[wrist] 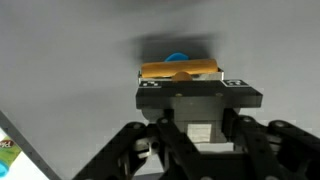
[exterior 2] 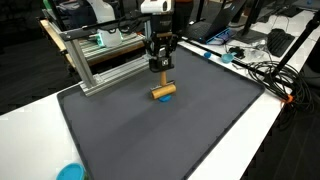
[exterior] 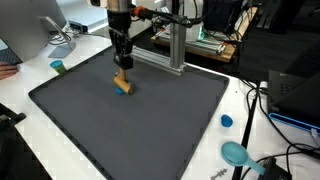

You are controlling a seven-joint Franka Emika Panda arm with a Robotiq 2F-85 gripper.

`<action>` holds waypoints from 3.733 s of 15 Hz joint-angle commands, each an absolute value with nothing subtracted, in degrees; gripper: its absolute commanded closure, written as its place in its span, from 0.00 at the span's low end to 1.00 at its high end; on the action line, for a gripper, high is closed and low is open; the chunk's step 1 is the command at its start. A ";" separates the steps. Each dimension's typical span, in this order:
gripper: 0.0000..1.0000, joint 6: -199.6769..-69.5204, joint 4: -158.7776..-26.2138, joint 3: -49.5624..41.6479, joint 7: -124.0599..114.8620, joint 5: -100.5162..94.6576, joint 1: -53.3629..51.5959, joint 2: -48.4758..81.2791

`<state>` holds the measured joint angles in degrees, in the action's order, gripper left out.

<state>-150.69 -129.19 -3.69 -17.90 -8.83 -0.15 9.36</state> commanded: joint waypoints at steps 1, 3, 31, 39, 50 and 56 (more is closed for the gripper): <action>0.78 -151.70 -129.09 -3.23 -18.29 -5.80 -0.45 11.30; 0.78 -151.44 -128.63 -3.07 -18.05 -4.57 -0.34 12.07; 0.78 -146.79 -114.34 -6.94 -28.95 2.62 0.74 23.13; 0.78 -147.92 -113.62 -8.80 -34.87 -0.99 -1.26 23.77; 0.78 -152.72 -109.35 -14.01 -46.10 -10.49 -5.00 27.89; 0.78 -149.15 -104.07 -4.78 -28.57 -2.20 4.25 22.99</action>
<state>-151.84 -106.86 -11.72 -39.77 -5.85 -2.23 26.36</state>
